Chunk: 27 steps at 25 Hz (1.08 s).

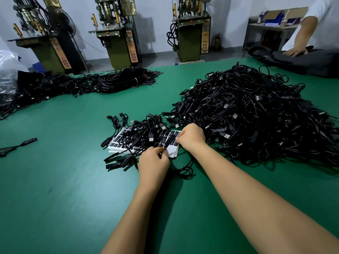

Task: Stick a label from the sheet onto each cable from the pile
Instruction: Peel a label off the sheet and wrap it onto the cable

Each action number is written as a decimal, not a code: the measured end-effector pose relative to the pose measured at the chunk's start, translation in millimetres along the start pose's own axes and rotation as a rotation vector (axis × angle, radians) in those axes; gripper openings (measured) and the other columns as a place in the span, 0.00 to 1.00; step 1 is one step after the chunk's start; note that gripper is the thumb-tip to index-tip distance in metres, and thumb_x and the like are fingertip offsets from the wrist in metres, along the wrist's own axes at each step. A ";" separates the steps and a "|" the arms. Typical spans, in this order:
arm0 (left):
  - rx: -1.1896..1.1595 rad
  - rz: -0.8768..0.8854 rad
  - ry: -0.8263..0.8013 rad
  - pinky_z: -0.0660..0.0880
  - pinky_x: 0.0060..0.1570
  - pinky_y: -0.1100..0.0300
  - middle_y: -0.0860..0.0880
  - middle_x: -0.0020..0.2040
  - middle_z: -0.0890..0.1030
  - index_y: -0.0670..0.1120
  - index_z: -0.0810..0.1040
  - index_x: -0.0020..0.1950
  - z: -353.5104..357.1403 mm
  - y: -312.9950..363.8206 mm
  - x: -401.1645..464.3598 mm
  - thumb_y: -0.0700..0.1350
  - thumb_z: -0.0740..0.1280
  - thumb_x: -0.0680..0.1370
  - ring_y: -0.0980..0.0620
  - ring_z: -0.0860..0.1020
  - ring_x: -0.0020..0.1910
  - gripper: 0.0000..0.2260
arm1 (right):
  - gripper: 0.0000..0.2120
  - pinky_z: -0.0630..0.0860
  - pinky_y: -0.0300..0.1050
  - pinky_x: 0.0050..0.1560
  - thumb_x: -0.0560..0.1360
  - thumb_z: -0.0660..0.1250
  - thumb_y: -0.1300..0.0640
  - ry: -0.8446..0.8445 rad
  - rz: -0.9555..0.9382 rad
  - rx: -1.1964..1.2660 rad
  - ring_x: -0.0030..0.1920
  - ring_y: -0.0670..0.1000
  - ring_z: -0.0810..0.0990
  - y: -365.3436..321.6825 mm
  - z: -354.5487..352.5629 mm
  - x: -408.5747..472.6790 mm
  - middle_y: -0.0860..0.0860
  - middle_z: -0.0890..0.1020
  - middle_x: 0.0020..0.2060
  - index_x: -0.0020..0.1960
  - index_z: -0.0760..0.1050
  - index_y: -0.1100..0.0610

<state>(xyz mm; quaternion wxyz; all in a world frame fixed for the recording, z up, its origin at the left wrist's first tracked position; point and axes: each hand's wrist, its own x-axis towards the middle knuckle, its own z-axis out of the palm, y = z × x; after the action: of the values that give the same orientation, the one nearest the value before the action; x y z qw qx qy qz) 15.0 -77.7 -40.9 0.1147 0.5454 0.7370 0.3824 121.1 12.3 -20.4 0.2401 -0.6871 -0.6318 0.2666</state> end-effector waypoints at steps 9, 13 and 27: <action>-0.223 -0.191 0.166 0.62 0.39 0.58 0.46 0.39 0.80 0.42 0.79 0.44 -2.7 -5.2 2.0 0.42 0.62 0.80 0.46 0.75 0.41 0.09 | 0.09 0.75 0.46 0.54 0.77 0.65 0.60 0.073 -0.361 -0.074 0.55 0.54 0.79 15.9 3.3 -22.7 0.52 0.81 0.55 0.55 0.81 0.56; -0.242 -0.183 0.205 0.60 0.38 0.57 0.45 0.40 0.78 0.42 0.75 0.42 -0.3 -6.2 3.3 0.41 0.60 0.80 0.44 0.73 0.41 0.09 | 0.20 0.67 0.46 0.61 0.79 0.60 0.45 -0.092 -0.697 -0.399 0.65 0.52 0.72 15.2 8.1 -32.0 0.51 0.75 0.65 0.65 0.73 0.56; 0.026 -0.057 0.125 0.70 0.43 0.51 0.44 0.43 0.80 0.42 0.76 0.43 -3.0 -18.7 14.3 0.40 0.63 0.77 0.43 0.76 0.45 0.05 | 0.06 0.68 0.42 0.43 0.75 0.67 0.54 -0.110 -0.515 -0.355 0.50 0.55 0.78 1.3 -12.5 -27.5 0.50 0.76 0.44 0.47 0.82 0.56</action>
<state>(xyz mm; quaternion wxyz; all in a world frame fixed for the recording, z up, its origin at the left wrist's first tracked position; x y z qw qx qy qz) -5.6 -68.4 -48.2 0.0720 0.5007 0.7628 0.4028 128.8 -15.1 -10.2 0.1417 -0.5202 -0.8337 0.1192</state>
